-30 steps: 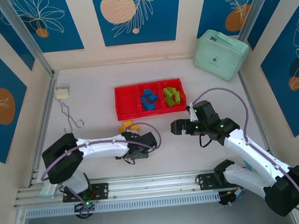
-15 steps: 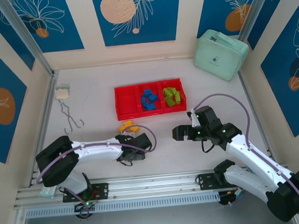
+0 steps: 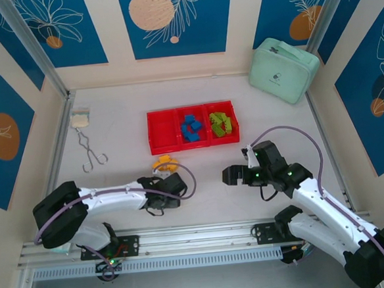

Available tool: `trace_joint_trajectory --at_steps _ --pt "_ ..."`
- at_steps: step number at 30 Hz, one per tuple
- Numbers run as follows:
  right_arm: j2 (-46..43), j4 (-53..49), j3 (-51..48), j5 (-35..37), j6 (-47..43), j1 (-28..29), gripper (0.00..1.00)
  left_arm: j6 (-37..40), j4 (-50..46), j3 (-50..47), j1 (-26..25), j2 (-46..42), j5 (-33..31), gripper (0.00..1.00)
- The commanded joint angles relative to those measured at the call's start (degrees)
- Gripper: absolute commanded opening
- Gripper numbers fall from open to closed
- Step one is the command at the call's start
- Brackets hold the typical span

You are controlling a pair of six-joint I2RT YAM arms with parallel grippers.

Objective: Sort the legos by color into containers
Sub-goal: Pick up the lego from the middle-left of the table.

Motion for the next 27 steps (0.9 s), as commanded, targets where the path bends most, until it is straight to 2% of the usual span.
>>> trace_joint_trajectory --at_steps 1,11,17,21,24,27 --pt "-1.2 0.4 -0.8 -2.5 1.3 -0.2 0.99 3.0 8.0 -1.0 0.1 0.0 3.7 0.63" --pt "0.4 1.2 -1.8 -1.3 1.5 -0.6 0.99 6.0 4.2 1.3 -0.3 -3.7 4.1 0.61" --pt "1.1 2.4 -2.0 0.6 2.1 -1.2 0.99 6.8 -2.0 3.8 -0.7 -12.4 -0.3 0.51" --pt "4.0 1.1 0.0 2.7 1.8 -2.1 1.0 8.3 -7.0 7.9 -0.6 -17.5 -6.6 0.45" --pt "4.8 1.8 0.0 2.8 1.8 -2.7 1.0 12.1 -8.4 11.8 0.9 -17.7 -10.8 0.4" --pt "4.6 4.1 -0.9 2.0 1.7 -3.1 1.0 18.0 -9.3 17.7 4.7 -13.5 -9.6 0.4"
